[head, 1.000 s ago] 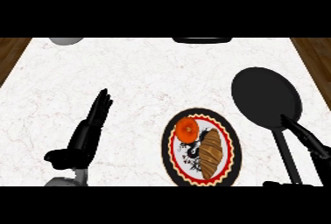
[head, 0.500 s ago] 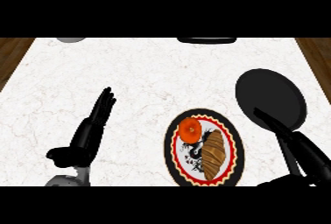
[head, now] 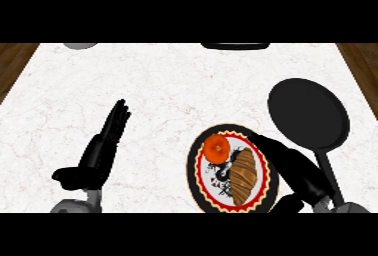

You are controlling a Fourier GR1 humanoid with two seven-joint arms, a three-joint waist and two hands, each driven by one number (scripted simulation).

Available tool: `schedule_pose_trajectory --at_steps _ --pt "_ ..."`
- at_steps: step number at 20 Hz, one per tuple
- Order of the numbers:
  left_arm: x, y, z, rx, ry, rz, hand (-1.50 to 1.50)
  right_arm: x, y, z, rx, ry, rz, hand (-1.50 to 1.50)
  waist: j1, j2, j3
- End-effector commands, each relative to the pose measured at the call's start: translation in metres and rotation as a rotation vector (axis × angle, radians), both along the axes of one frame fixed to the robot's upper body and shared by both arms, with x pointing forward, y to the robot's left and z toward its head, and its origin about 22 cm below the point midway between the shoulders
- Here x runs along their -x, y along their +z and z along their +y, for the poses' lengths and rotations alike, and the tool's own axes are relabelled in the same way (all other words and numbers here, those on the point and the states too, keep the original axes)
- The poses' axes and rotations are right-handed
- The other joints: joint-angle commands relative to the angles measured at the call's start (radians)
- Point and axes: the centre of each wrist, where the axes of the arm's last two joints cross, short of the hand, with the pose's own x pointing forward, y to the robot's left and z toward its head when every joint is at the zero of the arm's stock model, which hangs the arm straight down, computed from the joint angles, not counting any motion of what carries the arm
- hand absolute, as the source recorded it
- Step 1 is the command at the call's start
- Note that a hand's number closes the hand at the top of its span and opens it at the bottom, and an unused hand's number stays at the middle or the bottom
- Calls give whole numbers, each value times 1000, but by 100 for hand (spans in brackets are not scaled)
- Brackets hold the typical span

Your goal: Pick the croissant from the plate and place it in the pan

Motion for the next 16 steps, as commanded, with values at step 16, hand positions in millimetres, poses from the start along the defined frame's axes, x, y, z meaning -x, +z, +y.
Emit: schedule_pose_trajectory --at_steps 16 --pt "-16 -5 7 13 20 14 0 -5 -36 12 16 -39 45 -150 -15 -1 1"
